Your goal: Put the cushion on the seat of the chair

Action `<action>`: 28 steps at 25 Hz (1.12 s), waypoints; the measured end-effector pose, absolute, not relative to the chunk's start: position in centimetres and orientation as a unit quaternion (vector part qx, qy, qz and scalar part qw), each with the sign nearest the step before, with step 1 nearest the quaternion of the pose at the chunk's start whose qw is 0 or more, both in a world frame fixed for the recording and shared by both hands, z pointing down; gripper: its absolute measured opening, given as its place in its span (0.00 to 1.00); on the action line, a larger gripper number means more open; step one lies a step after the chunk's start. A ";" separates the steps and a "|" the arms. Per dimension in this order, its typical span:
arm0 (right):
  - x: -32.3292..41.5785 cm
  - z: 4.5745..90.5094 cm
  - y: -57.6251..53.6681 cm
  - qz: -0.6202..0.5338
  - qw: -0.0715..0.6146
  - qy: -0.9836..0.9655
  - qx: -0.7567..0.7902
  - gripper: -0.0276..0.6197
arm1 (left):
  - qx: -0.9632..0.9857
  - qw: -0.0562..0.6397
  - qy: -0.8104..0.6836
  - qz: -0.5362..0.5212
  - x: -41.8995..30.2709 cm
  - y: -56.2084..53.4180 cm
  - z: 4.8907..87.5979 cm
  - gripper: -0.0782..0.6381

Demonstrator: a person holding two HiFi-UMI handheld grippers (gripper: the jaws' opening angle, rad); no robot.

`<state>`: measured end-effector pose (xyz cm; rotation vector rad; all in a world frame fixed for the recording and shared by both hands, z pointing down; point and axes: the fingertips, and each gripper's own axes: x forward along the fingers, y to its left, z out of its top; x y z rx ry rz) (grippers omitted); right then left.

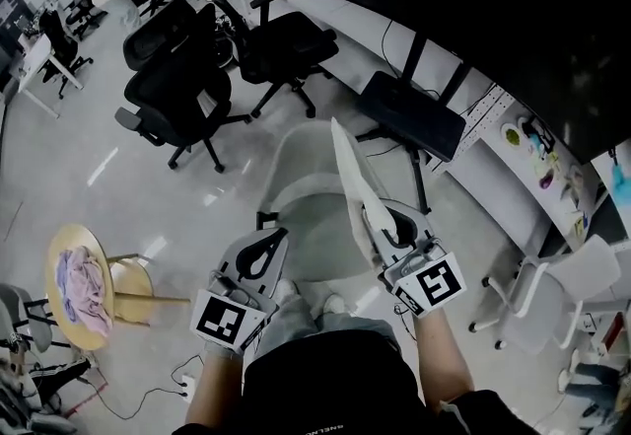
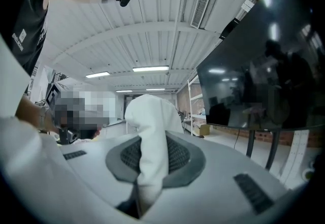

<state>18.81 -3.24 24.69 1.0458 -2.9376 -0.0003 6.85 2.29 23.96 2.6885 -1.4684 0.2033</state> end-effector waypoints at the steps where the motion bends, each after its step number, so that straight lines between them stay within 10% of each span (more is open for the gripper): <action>1: 18.8 24.9 -3.4 0.000 0.016 -0.941 0.338 0.13 | 0.877 0.035 -0.475 0.066 6.8 2.0 24.2 0.12; 28: 19.7 35.7 -6.5 0.078 0.103 -0.896 0.425 0.13 | 0.919 0.127 -0.363 0.088 7.3 -4.9 34.2 0.12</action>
